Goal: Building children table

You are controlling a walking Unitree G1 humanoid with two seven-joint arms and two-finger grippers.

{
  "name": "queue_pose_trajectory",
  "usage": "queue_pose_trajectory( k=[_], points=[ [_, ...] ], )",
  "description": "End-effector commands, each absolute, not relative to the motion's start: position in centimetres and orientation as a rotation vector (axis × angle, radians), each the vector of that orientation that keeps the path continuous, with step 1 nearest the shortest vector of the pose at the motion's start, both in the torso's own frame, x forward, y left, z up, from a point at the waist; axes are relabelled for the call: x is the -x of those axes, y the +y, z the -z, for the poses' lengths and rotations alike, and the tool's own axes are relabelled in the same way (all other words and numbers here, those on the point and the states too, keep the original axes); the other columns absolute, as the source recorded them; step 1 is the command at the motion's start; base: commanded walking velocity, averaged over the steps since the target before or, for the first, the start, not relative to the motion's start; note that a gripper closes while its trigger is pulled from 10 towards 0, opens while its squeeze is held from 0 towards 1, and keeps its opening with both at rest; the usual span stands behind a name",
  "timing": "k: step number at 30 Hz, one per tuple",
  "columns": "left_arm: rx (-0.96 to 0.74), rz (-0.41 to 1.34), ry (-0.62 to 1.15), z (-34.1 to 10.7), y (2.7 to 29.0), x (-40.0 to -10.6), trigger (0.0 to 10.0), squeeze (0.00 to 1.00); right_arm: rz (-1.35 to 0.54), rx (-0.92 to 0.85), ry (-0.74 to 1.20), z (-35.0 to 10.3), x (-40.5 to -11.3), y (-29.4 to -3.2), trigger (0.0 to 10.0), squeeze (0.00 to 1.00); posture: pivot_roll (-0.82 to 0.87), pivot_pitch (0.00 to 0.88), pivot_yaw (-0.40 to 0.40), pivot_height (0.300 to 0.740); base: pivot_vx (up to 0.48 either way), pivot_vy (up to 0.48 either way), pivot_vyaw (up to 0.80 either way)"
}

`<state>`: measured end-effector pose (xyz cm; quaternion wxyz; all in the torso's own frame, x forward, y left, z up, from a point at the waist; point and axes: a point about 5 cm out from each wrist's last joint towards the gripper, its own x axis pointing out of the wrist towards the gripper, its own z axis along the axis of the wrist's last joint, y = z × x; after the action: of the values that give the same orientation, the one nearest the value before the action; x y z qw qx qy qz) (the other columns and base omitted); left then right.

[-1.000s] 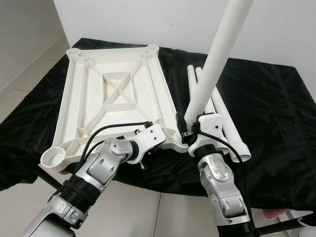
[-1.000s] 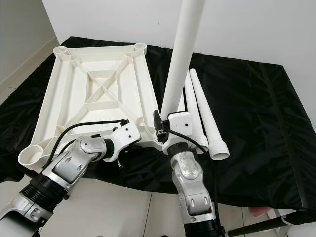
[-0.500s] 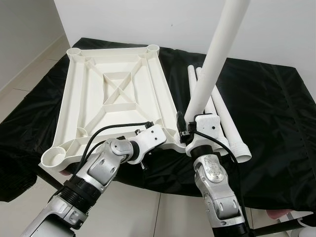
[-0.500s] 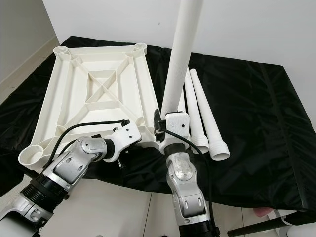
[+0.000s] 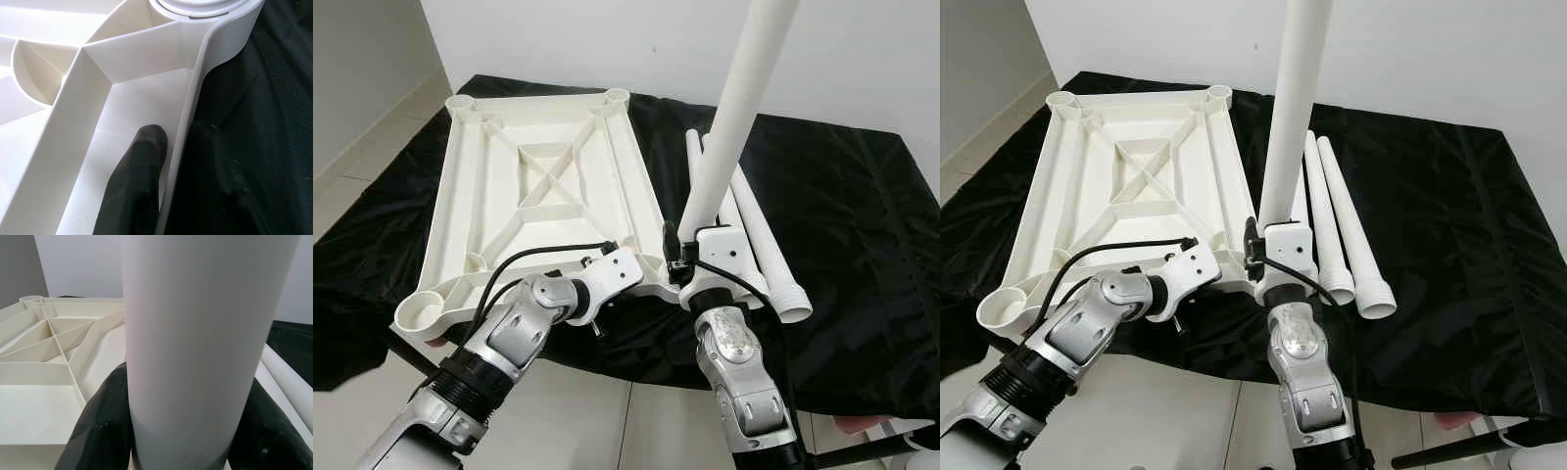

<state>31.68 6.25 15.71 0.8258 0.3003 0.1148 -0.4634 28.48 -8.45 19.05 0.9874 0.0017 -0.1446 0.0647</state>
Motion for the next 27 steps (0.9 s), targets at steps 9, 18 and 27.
queue_pose_trajectory(
  k=[9,18,27],
  points=[
    [-0.638,1.069,0.272,-14.99,5.28,-30.85,10.0,0.00,-0.116,-0.046,-0.190,-17.21,-28.22,-7.90,10.0,0.00,-0.10,0.158,-0.008,0.740,0.000,0.000,0.00],
    [-0.639,1.066,0.275,-14.89,5.33,-30.79,10.0,0.00,-0.134,-0.053,-0.203,-17.40,-28.14,-7.73,10.0,0.74,-0.10,0.156,-0.011,0.740,0.000,0.000,0.00],
    [-0.638,1.070,0.271,-14.88,5.12,-30.79,10.0,0.00,-0.150,-0.058,-0.224,-17.68,-28.03,-7.81,10.0,1.00,-0.11,0.147,-0.014,0.740,0.000,0.000,0.00]
  ],
)
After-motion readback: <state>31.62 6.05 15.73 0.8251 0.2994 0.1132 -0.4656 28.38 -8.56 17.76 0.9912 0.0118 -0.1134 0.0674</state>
